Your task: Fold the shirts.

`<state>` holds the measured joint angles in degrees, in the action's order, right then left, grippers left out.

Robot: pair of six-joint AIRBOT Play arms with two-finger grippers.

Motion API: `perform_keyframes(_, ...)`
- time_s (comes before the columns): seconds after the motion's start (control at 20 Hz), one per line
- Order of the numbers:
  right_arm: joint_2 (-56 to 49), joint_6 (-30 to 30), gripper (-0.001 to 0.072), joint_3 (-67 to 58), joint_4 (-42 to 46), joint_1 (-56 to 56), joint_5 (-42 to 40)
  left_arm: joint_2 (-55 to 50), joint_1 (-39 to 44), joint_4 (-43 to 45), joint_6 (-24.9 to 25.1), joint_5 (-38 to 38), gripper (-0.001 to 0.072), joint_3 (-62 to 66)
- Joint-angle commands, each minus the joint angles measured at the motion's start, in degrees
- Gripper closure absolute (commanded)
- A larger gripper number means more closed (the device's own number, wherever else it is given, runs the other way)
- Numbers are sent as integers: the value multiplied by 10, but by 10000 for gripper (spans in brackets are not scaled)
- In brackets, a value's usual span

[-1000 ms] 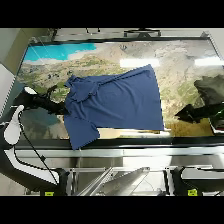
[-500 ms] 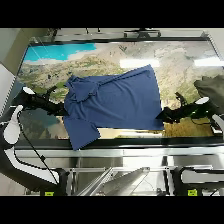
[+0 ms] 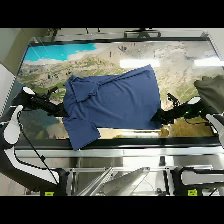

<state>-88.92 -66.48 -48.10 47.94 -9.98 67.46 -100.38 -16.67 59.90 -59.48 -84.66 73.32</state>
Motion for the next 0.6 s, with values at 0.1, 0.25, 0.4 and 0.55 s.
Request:
perform_keyframes(0.1, -1, -36, 697, 0, 9, 2, 20, 0, 0, 0, 1, -8, 678, 0)
perform_keyframes(0.25, -1, -54, 697, 0, 9, 2, 23, 0, 0, -4, 1, -8, 678, 0)
perform_keyframes(0.4, 3, -51, 699, 0, 7, 2, 25, 5, -1, -58, 20, -14, 680, 0)
perform_keyframes(0.55, 73, -4, 700, -1, -58, 0, 45, 56, -5, -153, 48, -29, 685, -20)
